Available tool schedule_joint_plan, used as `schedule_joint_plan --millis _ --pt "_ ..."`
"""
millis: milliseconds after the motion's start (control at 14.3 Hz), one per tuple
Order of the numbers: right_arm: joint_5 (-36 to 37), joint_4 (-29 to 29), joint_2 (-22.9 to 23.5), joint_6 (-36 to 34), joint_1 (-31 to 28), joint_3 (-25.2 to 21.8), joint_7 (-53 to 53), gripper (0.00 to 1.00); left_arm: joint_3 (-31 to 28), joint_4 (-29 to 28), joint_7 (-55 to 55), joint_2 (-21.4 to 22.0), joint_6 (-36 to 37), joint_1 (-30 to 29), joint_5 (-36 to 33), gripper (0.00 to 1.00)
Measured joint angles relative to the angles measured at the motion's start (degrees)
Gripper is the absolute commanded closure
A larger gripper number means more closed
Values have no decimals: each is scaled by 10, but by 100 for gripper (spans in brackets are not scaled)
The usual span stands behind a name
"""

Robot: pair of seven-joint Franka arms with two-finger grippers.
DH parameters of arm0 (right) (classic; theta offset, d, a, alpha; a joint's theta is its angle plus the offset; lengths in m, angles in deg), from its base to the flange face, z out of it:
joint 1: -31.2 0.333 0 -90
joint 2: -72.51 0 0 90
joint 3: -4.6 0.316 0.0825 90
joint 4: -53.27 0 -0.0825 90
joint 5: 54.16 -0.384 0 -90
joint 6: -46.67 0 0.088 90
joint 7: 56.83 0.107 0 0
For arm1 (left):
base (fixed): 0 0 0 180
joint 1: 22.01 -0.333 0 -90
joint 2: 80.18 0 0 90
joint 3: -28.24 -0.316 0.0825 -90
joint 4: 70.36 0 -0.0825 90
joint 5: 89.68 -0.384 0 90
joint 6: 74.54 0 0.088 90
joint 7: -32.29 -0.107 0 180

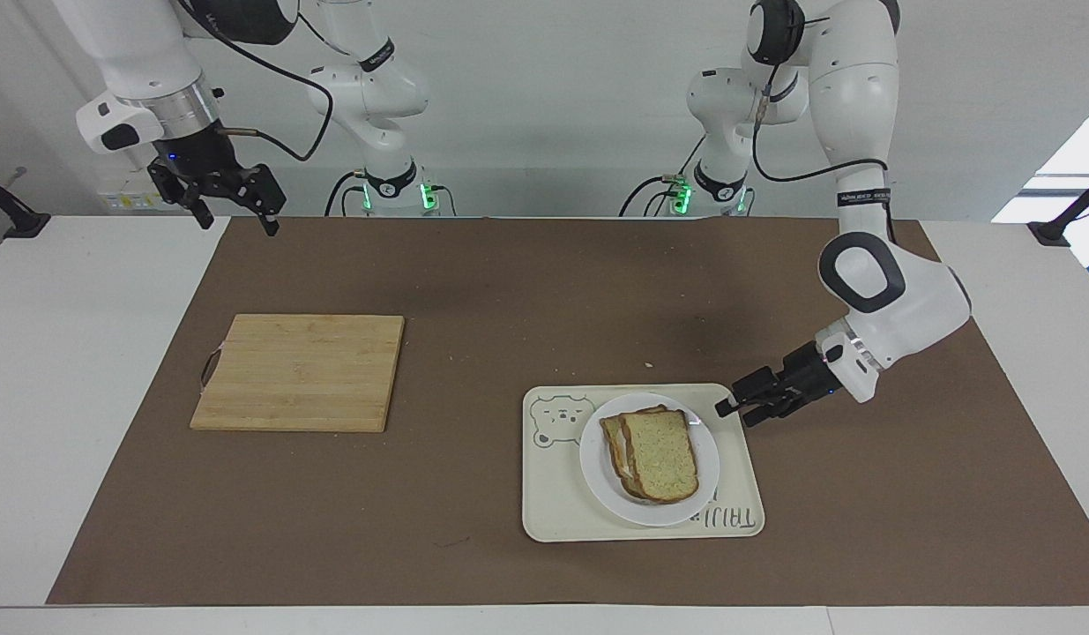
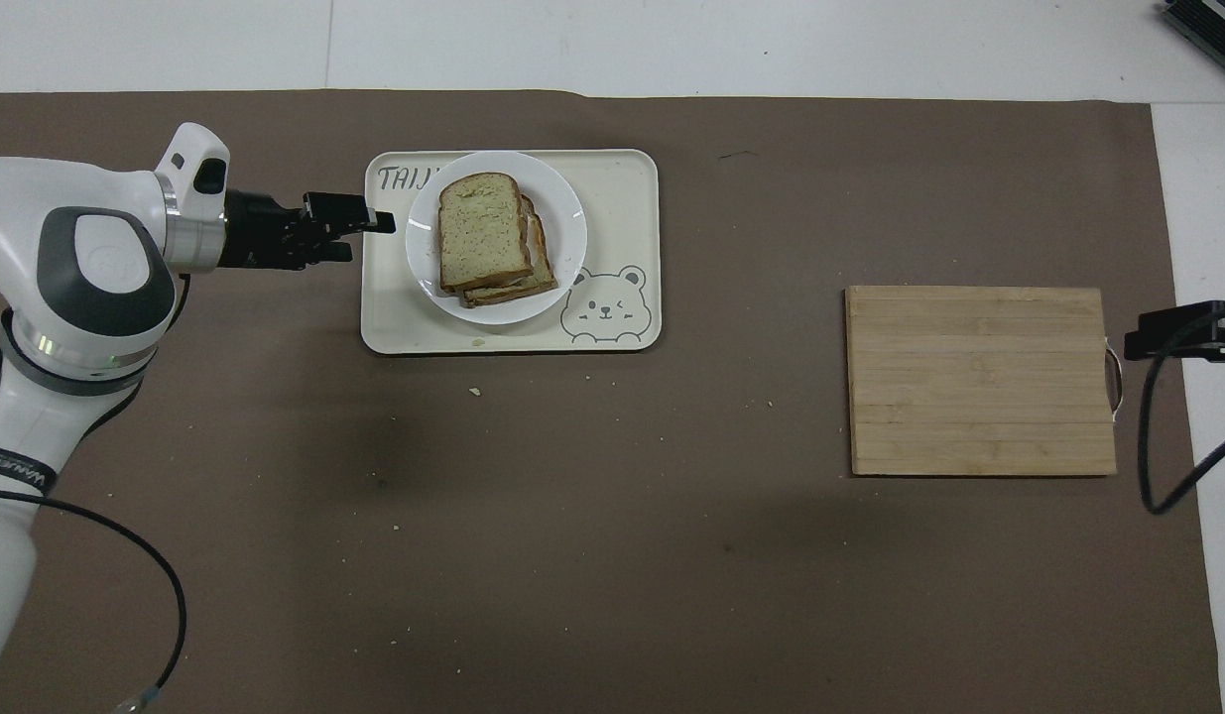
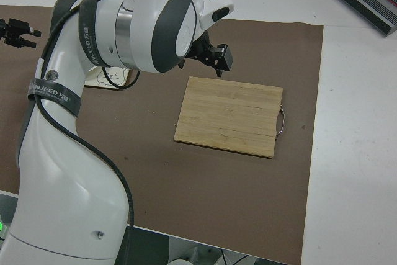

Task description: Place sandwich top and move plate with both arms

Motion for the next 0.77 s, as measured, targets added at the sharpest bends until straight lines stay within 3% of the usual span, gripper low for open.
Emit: schedule_joint_plan --millis 210,490,769 --pt "0 13 -3 -15 0 0 0 0 -4 1 58 43 31 0 -131 0" --pt "-1 17 -11 -21 1 5 -1 0 -18 32 106 93 129 -1 -309 0" --pt "-1 17 -11 -21 1 9 -1 0 -18 55 118 153 222 -1 -387 0"
